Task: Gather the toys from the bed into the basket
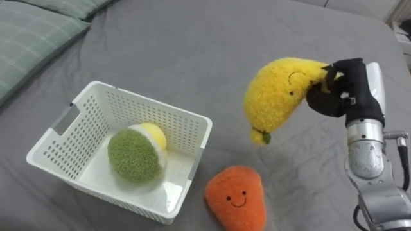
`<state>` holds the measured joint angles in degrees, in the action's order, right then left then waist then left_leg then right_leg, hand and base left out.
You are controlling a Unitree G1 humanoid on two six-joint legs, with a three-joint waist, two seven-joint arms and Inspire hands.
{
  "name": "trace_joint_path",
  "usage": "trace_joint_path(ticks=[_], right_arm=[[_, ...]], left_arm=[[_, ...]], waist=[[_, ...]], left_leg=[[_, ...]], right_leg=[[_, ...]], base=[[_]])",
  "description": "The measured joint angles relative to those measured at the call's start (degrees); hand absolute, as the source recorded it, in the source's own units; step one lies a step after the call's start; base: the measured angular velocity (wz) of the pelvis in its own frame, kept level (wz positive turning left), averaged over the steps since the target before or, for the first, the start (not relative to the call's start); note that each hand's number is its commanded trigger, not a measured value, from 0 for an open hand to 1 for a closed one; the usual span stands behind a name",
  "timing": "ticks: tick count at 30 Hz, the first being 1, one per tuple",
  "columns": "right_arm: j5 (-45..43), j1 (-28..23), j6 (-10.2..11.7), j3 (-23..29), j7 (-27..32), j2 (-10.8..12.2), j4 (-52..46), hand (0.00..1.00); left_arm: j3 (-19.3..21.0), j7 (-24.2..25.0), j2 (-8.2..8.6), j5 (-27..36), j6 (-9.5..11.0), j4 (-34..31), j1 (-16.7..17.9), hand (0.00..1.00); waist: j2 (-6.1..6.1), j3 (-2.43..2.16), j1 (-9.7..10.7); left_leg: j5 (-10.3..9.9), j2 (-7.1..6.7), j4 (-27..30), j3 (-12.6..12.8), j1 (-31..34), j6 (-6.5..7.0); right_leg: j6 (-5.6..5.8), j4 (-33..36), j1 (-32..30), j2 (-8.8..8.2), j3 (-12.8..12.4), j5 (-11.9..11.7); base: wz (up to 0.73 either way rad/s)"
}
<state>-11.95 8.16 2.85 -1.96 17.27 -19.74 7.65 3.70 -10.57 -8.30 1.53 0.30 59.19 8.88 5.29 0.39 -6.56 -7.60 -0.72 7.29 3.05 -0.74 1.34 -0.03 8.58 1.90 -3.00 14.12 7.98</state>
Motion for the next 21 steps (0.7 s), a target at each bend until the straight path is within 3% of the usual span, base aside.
trace_joint_path(ticks=[10, 21], right_arm=[[-4.02, 0.04, -0.07, -0.27, -2.24, 1.12, -6.72, 1.0], [-9.15, 0.47, -1.31, -4.78, -6.92, 2.81, -10.12, 1.0]], left_arm=[[0.64, 0.09, 1.15, 0.01, 0.0, 0.5, -0.56, 0.0], [-0.69, -0.52, 1.18, 0.0, -0.05, 1.2, -0.59, 0.0]], waist=[[-0.22, 0.09, -0.85], [-0.46, 0.25, -3.09]], left_leg=[[-0.34, 0.03, 0.07, -0.24, 0.06, 0.05], [-0.39, -0.02, 0.13, -0.8, 0.21, 0.05]], right_leg=[[0.03, 0.09, 0.14, 0.04, 0.04, 0.01], [0.03, 0.2, 0.19, 0.02, 0.54, 0.0]], base=[[0.0], [0.0]])
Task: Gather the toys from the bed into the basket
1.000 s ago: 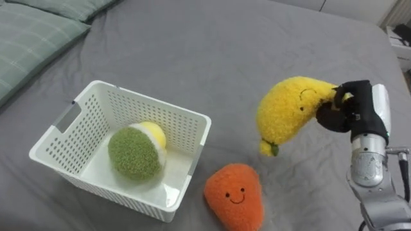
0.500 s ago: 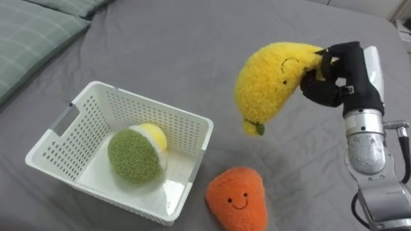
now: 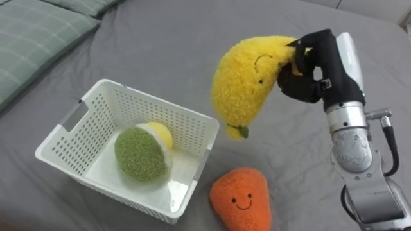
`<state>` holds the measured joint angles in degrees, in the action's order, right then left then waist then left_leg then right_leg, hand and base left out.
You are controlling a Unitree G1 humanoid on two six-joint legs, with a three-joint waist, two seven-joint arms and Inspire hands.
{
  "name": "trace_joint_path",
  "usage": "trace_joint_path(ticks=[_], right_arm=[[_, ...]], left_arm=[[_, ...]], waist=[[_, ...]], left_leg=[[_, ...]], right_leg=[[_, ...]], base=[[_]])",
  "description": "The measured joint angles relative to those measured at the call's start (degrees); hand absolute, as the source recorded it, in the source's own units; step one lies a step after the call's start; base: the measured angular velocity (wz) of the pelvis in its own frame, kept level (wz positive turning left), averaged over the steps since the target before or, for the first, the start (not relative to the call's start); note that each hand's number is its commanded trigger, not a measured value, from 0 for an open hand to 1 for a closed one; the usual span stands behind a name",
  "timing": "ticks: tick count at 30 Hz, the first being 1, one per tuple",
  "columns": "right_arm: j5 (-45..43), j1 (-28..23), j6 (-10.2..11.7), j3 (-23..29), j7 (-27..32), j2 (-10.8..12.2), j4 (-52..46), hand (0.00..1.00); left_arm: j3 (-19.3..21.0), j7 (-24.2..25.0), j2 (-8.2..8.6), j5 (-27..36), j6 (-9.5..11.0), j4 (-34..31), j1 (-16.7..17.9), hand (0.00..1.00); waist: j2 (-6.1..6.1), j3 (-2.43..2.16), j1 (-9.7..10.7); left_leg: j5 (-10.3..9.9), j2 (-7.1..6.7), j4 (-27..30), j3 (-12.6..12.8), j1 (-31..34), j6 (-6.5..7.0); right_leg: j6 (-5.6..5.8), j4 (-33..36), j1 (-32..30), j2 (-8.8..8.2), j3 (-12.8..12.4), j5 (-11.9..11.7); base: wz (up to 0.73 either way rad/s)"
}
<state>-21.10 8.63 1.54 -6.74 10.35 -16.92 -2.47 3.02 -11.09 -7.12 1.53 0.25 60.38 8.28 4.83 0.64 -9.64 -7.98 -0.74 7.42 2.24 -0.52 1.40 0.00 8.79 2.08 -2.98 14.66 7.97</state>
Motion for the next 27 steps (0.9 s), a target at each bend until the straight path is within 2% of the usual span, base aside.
trace_joint_path(ticks=[7, 11, 16, 19, 27], right_arm=[[-0.31, 1.2, -0.58, -3.99, -1.24, 1.72, -0.12, 1.0], [-0.3, 2.41, -2.37, -5.82, -1.99, 2.47, -0.21, 1.0], [-0.36, 4.37, -2.52, -6.85, -2.52, 3.3, -0.24, 1.0], [-0.15, 4.66, -2.55, -8.86, -3.64, 3.38, -0.2, 1.0], [0.16, 4.99, -3.02, -12.95, -6.74, 3.27, 4.21, 1.0]], left_arm=[[-0.34, 0.0, -0.02, -0.21, 0.0, 0.05, -0.33, 0.0], [-0.31, 0.41, -0.07, -3.94, -0.22, 0.04, -1.46, 0.0], [0.08, 0.48, -0.07, -6.38, -0.4, -0.03, -1.95, 0.0], [0.05, 0.52, -0.03, -6.34, -0.52, -0.19, -2.0, 0.0], [-1.07, 0.34, -0.12, -6.26, -0.67, -1.36, -3.01, 0.0]], waist=[[0.35, 0.08, -0.58], [1.29, -0.11, -1.79], [1.82, -0.29, -3.29], [1.74, -0.21, -3.52], [1.6, 0.51, -5.27]], left_leg=[[0.0, 0.0, -0.01, -0.24, 0.09, -0.01], [0.0, -0.04, 0.02, -0.6, 0.32, -0.01], [0.01, -0.07, 0.06, -0.89, 0.17, 0.0], [0.0, -0.12, 0.18, -1.23, 0.42, 0.0], [0.02, -0.15, 0.38, -1.41, 1.13, -0.02]], right_leg=[[0.0, -0.03, -0.06, -0.03, 0.45, 0.0], [0.01, -0.04, -0.06, -0.02, 0.71, 0.01], [0.01, -0.04, 0.09, -0.05, 1.19, 0.0], [0.02, -0.07, 0.27, -0.09, 1.46, 0.0], [0.01, -0.08, 0.06, -0.24, 2.28, 0.0]], base=[[0.02], [0.03], [0.03], [0.07], [0.03]])
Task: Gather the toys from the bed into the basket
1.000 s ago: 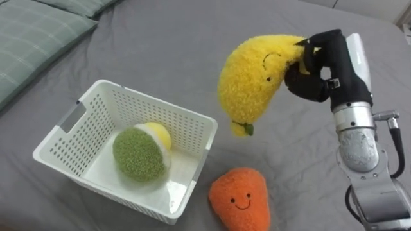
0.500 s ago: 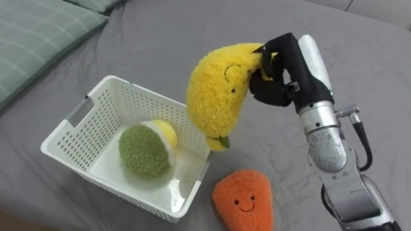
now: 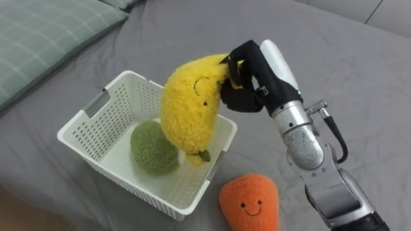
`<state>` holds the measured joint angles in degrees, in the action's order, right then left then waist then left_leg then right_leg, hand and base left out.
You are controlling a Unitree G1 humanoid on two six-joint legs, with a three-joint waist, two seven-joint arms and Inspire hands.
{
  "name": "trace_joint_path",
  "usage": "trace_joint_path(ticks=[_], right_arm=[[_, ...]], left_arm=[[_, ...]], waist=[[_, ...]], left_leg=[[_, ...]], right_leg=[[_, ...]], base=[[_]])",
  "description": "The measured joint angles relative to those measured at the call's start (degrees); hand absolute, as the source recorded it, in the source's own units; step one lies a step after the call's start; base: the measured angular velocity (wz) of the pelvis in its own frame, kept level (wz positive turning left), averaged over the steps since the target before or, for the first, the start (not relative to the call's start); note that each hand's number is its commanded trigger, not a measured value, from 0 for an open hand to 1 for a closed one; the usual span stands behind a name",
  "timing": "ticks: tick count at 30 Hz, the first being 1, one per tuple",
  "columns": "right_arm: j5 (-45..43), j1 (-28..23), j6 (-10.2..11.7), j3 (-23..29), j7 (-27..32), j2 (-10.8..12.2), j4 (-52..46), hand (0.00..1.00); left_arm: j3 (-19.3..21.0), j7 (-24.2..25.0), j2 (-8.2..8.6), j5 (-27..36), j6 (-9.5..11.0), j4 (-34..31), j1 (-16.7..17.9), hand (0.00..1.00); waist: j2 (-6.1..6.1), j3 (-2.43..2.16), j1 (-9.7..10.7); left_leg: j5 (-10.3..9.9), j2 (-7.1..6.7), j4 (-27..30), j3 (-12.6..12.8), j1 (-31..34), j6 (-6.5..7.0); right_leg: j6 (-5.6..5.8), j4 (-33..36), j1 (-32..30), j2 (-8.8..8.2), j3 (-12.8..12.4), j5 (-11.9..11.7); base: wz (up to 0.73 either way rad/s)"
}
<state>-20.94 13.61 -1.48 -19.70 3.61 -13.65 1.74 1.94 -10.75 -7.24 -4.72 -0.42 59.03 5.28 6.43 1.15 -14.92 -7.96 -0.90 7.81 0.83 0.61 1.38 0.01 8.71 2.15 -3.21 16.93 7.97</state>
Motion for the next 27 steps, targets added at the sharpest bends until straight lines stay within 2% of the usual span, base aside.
trace_joint_path(ticks=[1, 2, 3, 4, 5, 6, 7, 10, 12, 14, 27], right_arm=[[0.0, 0.0, -0.12, -0.35, -0.07, 0.0, 0.3, 1.0], [0.07, 0.0, -0.54, -1.13, -0.17, 0.0, 0.59, 0.91], [0.18, -0.01, -0.66, -1.7, -0.59, 0.06, 0.88, 0.63], [0.18, -0.01, -0.66, -1.77, -0.83, 0.12, 1.02, 0.56], [0.19, 0.03, -0.66, -1.91, -1.01, 0.15, 1.26, 0.09], [0.2, 0.41, -0.66, -2.31, -1.09, 0.16, 1.73, 0.03], [0.19, 0.78, -0.67, -2.63, -1.12, 0.17, 2.14, 0.0], [-0.72, 1.55, -1.06, -3.93, -1.25, 0.6, 3.5, 0.0], [-1.95, 1.66, -1.12, -4.06, -1.95, 1.97, 5.87, 0.0], [-1.88, 1.66, -1.12, -4.05, -2.62, 2.39, 6.91, 0.0], [-1.81, 1.65, -1.03, -3.93, -3.07, 2.48, 13.71, 0.0]], left_arm=[[-0.08, 0.0, 0.02, 0.0, 0.0, 0.0, -0.01, 0.0], [-0.22, -0.02, 0.03, -0.04, -0.02, 0.0, -0.01, 0.0], [-0.36, -0.13, 0.01, -0.51, -0.03, 0.0, -0.06, 0.0], [-0.38, -0.21, 0.01, -0.62, -0.03, 0.0, -0.14, 0.0], [-0.38, -0.37, -0.01, -1.13, -0.03, 0.01, -0.29, 0.0], [-0.39, -0.52, -0.07, -1.7, -0.04, 0.0, -0.27, 0.0], [-0.39, -0.71, -0.08, -1.83, -0.06, -0.04, -0.24, 0.0], [-1.02, -1.22, -0.04, -1.87, -0.85, -1.74, -0.08, 0.0], [-1.46, -1.15, 0.12, -2.23, -0.82, -2.7, -0.25, 0.0], [-1.65, -1.08, 0.13, -2.25, -0.82, -2.85, -0.48, 0.0], [-1.56, -1.11, 0.12, -2.15, -0.8, -2.08, -0.26, 0.0]], waist=[[0.0, 0.0, -0.22], [0.0, 0.0, -0.42], [-0.01, 0.01, -0.77], [0.0, 0.01, -0.92], [0.01, 0.0, -1.25], [0.02, 0.0, -1.4], [0.02, 0.0, -1.4], [0.08, -0.02, -1.41], [0.09, -0.03, -1.61], [0.09, -0.03, -1.61], [0.06, 0.0, -1.26]], left_leg=[[0.0, 0.0, 0.0, 0.04, 0.03, 0.0], [0.01, 0.02, 0.01, 0.11, 0.02, 0.0], [0.01, 0.04, 0.03, 0.22, -0.06, 0.0], [0.01, 0.05, 0.02, 0.22, -0.07, 0.0], [0.02, 0.04, 0.02, 0.14, -0.05, 0.0], [0.01, 0.04, -0.01, 0.1, -0.08, -0.01], [0.01, 0.03, -0.03, 0.06, -0.07, 0.0], [0.01, 0.03, -0.09, -0.02, -0.07, 0.0], [0.01, 0.02, -0.1, -0.04, -0.06, 0.0], [0.01, 0.02, -0.1, -0.24, -0.05, 0.0], [0.02, -0.13, 0.04, -0.91, -0.08, 0.01]], right_leg=[[0.0, 0.01, -0.09, 0.0, 0.0, 0.0], [0.0, 0.01, -0.13, 0.0, 0.02, 0.0], [0.0, 0.0, -0.13, 0.0, 0.09, 0.0], [0.0, -0.01, -0.13, 0.0, 0.23, 0.0], [0.0, -0.03, -0.13, 0.0, 0.46, 0.0], [0.0, -0.06, -0.13, 0.0, 0.47, 0.0], [0.0, -0.08, -0.15, 0.0, 0.47, 0.0], [0.0, -0.1, -0.2, 0.02, 0.44, 0.0], [0.0, -0.09, -0.19, 0.02, 0.39, 0.0], [0.0, -0.09, -0.2, 0.02, 0.4, 0.0], [0.01, -0.07, 0.2, -0.01, 0.41, 0.01]], base=[[-0.04], [-0.05], [-0.04], [0.0], [0.0], [0.0], [0.0], [0.0], [0.0], [0.0], [0.0]])
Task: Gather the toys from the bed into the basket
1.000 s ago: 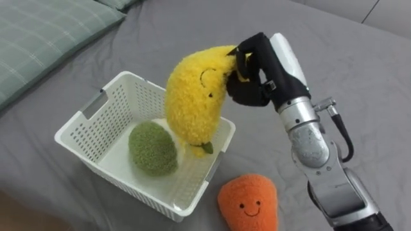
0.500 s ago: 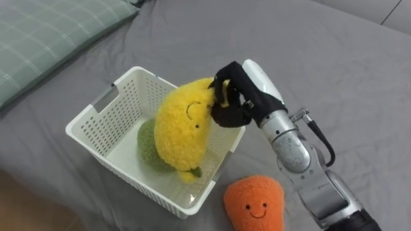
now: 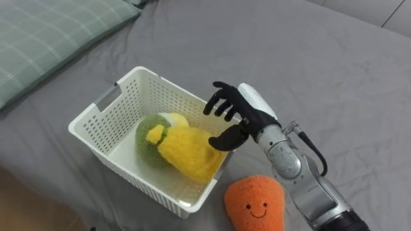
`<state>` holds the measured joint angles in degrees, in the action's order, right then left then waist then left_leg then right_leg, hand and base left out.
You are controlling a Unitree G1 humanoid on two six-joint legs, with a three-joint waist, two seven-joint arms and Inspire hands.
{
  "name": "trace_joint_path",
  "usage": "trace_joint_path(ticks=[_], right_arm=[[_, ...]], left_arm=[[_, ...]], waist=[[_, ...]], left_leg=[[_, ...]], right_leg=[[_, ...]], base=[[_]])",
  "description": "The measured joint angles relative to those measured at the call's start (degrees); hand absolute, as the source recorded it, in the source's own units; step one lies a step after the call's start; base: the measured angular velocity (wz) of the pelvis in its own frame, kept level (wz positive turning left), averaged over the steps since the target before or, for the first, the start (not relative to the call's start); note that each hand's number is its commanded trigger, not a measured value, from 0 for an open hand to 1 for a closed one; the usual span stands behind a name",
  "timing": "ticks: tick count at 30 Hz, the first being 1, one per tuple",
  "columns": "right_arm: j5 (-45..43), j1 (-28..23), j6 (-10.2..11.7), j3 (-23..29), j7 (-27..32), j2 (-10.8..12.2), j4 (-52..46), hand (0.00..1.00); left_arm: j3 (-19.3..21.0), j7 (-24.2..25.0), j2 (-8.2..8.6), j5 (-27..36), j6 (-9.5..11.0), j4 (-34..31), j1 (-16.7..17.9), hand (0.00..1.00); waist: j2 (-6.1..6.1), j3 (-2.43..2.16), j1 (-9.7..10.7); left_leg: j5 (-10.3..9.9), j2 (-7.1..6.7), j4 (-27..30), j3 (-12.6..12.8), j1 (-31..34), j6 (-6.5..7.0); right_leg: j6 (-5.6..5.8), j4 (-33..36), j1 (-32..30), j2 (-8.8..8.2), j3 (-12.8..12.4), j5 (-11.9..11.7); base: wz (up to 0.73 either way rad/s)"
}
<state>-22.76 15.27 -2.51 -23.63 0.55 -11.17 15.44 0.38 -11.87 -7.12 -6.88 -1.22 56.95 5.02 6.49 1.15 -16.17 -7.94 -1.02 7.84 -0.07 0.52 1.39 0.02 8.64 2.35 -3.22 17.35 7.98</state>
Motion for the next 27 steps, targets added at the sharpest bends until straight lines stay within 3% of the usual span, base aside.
trace_joint_path(ticks=[21, 27], right_arm=[[0.5, 0.0, 0.0, 0.12, -0.01, 0.01, 0.0, 0.0], [2.13, 0.0, 0.17, 3.35, 0.04, 0.25, -0.11, 0.0]], left_arm=[[0.07, 0.11, 0.04, 0.43, 0.0, -0.02, -0.01, 0.0], [1.44, 0.7, 0.3, 0.46, 0.12, 0.23, -0.04, 0.0]], waist=[[0.06, -0.02, 0.39], [0.24, -0.13, 1.47]], left_leg=[[0.0, 0.0, 0.02, 0.04, -0.19, 0.0], [0.0, 0.03, 0.12, 0.3, -0.55, 0.0]], right_leg=[[0.01, -0.01, 0.13, -0.01, -0.11, 0.0], [0.01, -0.06, 0.42, -0.02, -0.45, 0.01]], base=[[0.0], [-0.01]])
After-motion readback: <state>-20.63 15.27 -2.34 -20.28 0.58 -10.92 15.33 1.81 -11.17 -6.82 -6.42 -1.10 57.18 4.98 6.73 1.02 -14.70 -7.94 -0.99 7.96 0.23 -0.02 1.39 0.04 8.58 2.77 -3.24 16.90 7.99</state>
